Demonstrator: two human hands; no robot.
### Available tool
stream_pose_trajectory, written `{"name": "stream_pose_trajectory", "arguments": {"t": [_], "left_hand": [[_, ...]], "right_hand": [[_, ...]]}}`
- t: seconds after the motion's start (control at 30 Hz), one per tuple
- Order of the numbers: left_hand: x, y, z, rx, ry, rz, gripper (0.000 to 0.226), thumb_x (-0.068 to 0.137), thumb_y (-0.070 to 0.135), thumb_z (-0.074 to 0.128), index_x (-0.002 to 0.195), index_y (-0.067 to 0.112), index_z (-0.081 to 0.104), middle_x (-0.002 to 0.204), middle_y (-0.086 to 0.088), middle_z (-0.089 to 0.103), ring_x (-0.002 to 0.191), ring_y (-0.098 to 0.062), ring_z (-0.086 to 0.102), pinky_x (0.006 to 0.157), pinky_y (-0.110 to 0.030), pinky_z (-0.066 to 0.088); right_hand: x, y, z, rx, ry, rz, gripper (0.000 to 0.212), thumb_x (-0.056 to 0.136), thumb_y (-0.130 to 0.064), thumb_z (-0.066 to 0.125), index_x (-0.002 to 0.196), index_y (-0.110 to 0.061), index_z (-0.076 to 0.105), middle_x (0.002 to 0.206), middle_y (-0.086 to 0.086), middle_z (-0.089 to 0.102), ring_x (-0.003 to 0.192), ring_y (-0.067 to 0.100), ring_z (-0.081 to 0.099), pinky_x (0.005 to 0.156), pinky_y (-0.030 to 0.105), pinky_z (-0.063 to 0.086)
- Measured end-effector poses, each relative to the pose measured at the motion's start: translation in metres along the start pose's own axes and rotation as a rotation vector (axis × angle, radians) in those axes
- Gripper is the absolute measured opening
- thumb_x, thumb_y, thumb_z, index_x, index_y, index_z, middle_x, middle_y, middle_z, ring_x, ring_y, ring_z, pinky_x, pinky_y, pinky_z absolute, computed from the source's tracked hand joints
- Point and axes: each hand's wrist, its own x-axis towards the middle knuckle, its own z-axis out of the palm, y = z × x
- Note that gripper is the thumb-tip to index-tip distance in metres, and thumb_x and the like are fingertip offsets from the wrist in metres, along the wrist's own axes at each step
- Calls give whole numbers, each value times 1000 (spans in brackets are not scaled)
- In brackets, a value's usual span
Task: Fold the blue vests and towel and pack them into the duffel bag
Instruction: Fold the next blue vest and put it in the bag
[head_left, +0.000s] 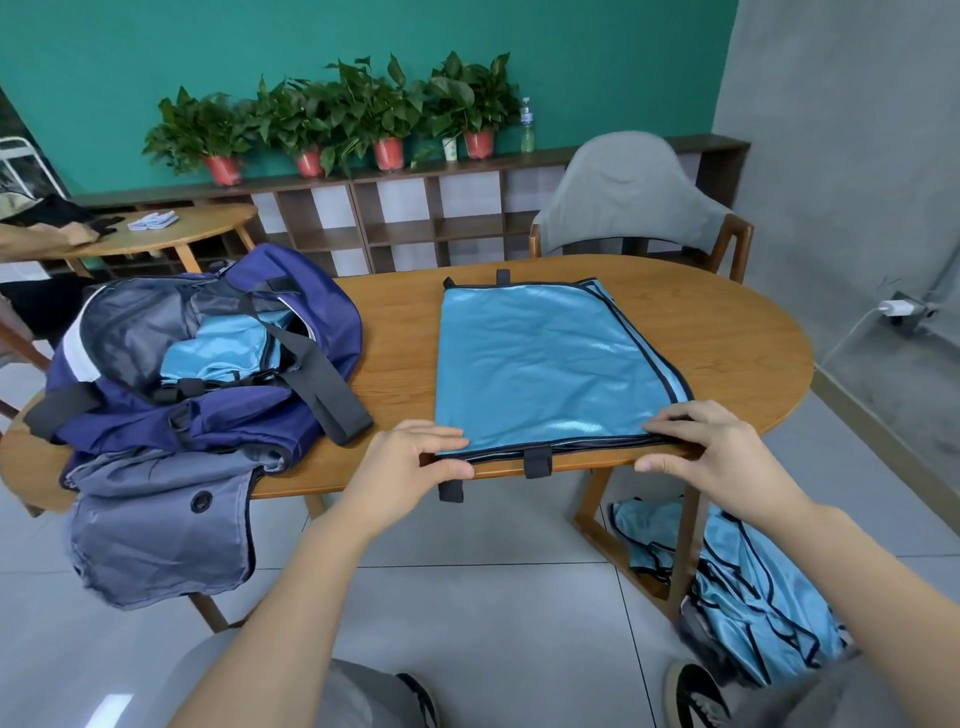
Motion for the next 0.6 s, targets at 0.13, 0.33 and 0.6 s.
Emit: {"name": "stream_pose_trajectory", "arguments": {"t": [0.13, 0.33, 0.6], "left_hand": [[-11, -1, 4, 5, 85, 38, 38, 64, 37, 90, 100, 27, 81, 102, 29, 67, 108, 8, 56, 98, -4, 33], [-18, 15, 12, -119, 164, 13, 21, 82, 22, 82, 80, 37, 68, 99, 22, 73, 106, 5, 60, 97, -21, 45], [-7, 42, -11, -337, 271, 33, 19, 90, 45, 71, 93, 27, 66, 61, -18, 53, 53, -14, 36, 51, -31, 28]], "right_hand": [[-7, 0, -4, 12, 31, -27, 36, 73, -45, 75, 100, -23, 82, 103, -18, 65, 101, 2, 51, 97, 39, 45], [-10, -10, -11, 34, 51, -22, 28, 86, -45, 64, 92, -21, 77, 98, -13, 69, 112, 4, 52, 108, 39, 38], [12, -39, -41, 320, 141, 113, 9, 86, -38, 71, 88, -30, 74, 89, -24, 72, 88, -1, 66, 75, 13, 47]]}}
